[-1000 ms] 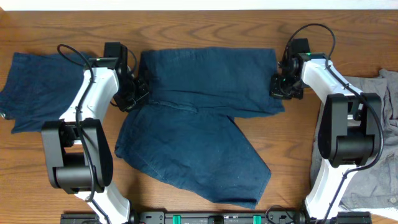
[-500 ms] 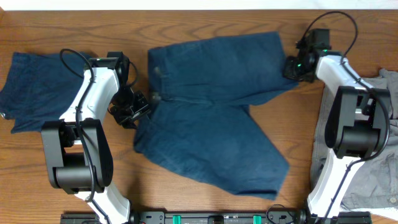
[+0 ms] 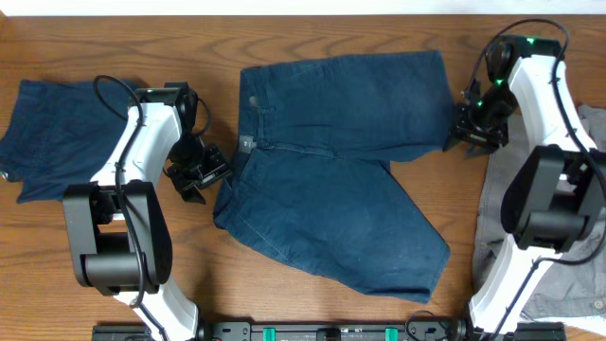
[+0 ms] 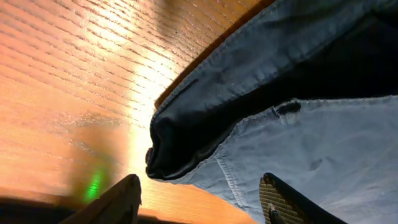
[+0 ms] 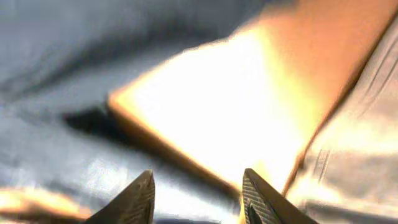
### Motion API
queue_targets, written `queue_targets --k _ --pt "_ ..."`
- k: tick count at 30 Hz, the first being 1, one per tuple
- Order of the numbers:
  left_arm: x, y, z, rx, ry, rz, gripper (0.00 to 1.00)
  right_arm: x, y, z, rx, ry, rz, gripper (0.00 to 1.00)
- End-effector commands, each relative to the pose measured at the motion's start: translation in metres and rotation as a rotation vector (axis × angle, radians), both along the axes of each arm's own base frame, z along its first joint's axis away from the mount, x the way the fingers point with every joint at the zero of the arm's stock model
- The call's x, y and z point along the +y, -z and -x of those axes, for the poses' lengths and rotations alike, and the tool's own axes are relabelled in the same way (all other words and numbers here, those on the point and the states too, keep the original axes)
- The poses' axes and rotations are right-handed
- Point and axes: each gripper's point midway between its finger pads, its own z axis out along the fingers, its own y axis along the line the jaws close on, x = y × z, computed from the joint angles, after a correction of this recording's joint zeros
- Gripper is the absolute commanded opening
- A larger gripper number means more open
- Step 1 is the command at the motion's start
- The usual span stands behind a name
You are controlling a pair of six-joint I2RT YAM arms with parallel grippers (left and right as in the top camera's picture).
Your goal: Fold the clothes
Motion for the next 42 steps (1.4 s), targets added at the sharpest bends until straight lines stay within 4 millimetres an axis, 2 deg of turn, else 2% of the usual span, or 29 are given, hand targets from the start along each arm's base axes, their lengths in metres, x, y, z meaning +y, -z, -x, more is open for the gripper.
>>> queue_targets --k 1,4,5,11,12,13,14,17,19,22,23,25,26,29,33,36,39,41,42 --pt "-0.001 0.000 0.004 -0.009 0.080 0.016 0.64 0.021 -0.017 0.014 -0.004 -0.083 -0.100 0.46" --pt "-0.001 0.000 0.004 -0.016 0.107 0.023 0.64 0.044 -0.014 0.031 0.052 -0.149 -0.175 0.48" --pt "-0.001 0.000 0.004 -0.016 0.109 0.023 0.64 0.049 -0.011 0.037 0.072 -0.165 -0.180 0.51" --pt "-0.001 0.000 0.003 -0.020 0.109 0.022 0.64 0.082 0.018 0.071 0.178 -0.271 -0.179 0.52" --pt "-0.001 0.000 0.003 -0.019 0.109 0.022 0.64 0.086 0.023 0.075 0.185 -0.286 -0.177 0.63" --pt "-0.001 0.000 0.003 -0.020 0.109 0.022 0.64 0.089 0.028 0.078 0.186 -0.298 -0.176 0.72" --pt "-0.001 0.000 0.003 -0.021 0.109 0.022 0.64 0.093 0.033 0.080 0.182 -0.312 -0.173 0.75" --pt "-0.001 0.001 0.001 -0.026 0.109 0.022 0.64 0.097 0.051 0.082 0.164 -0.337 -0.153 0.76" --pt "-0.001 0.001 0.001 -0.027 0.109 0.022 0.64 0.091 0.061 0.083 0.160 -0.331 -0.100 0.75" --pt "-0.001 0.001 0.001 -0.027 0.109 0.022 0.64 0.086 0.074 0.083 0.146 -0.343 -0.057 0.64" --pt "-0.001 0.001 0.001 -0.027 0.109 0.022 0.64 0.087 0.078 0.084 0.140 -0.345 -0.057 0.53" --pt "-0.001 0.001 0.001 -0.027 0.109 0.022 0.64 0.088 0.084 0.084 0.130 -0.351 -0.056 0.16" --pt "-0.001 0.001 0.001 -0.027 0.109 0.022 0.64 0.088 0.086 0.083 0.122 -0.354 -0.054 0.01" --pt "-0.001 0.001 0.001 -0.027 0.108 0.022 0.64 0.085 0.093 0.069 0.064 -0.333 -0.009 0.01" --pt "-0.002 0.000 0.001 -0.027 0.108 0.026 0.64 0.064 0.101 0.032 -0.058 -0.283 0.140 0.01" --pt "-0.006 0.000 0.000 -0.032 0.101 0.050 0.64 0.053 0.096 -0.004 -0.179 -0.266 0.203 0.01" --pt "-0.006 0.000 -0.001 -0.037 0.101 0.051 0.64 0.050 0.087 -0.029 -0.260 -0.269 0.211 0.03" --pt "-0.007 0.000 -0.001 -0.037 0.100 0.055 0.64 0.050 0.078 -0.044 -0.307 -0.268 0.214 0.09" --pt "-0.008 0.000 -0.001 -0.037 0.100 0.058 0.64 0.050 0.072 -0.049 -0.320 -0.265 0.214 0.20"
